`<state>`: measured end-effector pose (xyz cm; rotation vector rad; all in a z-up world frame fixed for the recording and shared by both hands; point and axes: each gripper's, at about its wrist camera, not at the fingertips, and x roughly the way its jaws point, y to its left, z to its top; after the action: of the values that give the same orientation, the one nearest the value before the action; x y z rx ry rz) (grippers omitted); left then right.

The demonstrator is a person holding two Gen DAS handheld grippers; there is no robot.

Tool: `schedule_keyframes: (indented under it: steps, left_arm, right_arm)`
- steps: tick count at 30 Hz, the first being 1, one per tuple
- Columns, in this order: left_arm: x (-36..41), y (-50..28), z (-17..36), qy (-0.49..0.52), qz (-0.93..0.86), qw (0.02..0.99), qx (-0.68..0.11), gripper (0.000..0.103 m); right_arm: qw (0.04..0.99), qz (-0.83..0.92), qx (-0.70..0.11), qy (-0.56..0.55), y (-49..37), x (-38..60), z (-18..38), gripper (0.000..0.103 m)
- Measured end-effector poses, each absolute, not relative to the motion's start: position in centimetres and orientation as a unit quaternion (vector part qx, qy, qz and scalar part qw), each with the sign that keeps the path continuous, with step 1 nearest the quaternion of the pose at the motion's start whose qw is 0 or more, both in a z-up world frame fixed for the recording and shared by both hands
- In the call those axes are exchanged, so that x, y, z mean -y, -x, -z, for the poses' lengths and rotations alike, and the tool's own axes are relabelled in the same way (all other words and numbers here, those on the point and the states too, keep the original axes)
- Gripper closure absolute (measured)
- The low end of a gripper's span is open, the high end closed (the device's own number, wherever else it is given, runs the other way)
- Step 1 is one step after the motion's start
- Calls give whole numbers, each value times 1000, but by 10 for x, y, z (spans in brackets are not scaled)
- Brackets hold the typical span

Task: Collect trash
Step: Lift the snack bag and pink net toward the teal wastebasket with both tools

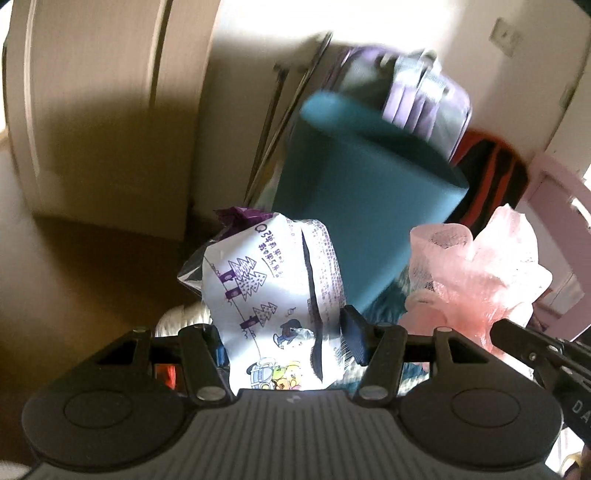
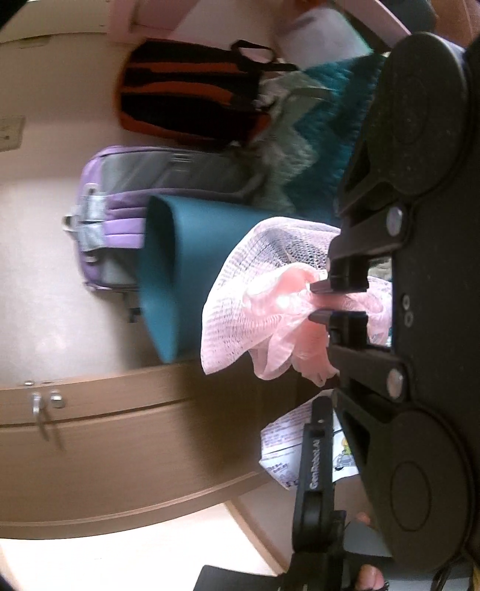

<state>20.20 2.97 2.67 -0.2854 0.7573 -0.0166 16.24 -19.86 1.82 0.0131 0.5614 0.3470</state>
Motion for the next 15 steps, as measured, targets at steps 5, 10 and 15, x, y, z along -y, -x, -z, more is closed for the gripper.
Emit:
schedule_keyframes:
  steps: [5, 10, 15]
  left_arm:
    - [-22, -231, -73, 124, 22, 934, -335, 46]
    - [-12, -259, -127, 100, 34, 949, -296, 46]
    - [2, -295, -160, 87, 40, 958, -270, 46]
  right_arm:
    - [955, -161, -248, 3, -185, 202, -52, 96]
    - [962, -149, -230, 11, -217, 202, -77, 96]
    - [965, -140, -223, 12, -244, 200, -93, 95]
